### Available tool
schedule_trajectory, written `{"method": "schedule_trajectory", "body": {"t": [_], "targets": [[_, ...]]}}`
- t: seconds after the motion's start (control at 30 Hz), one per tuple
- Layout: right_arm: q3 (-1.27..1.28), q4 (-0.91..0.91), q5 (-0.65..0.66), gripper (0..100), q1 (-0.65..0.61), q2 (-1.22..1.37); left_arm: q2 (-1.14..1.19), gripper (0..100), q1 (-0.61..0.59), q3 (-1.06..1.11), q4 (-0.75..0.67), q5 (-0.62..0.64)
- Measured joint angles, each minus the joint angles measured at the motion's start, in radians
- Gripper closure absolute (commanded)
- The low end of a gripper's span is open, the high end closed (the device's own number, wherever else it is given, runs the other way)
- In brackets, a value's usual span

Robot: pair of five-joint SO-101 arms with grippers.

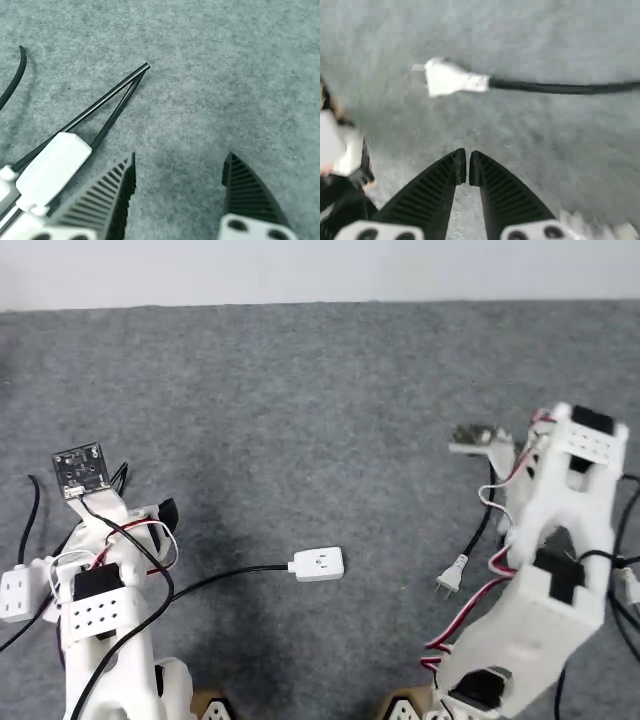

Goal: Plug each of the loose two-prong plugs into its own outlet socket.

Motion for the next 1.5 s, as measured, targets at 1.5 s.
{"method": "schedule_trajectory", "body": {"t": [1.5], "targets": [[-0.063,-0.002,-0.173,99.1,-0.419,0.02,0.0,74,0.0,0.0,-0.018,0.0]]}}
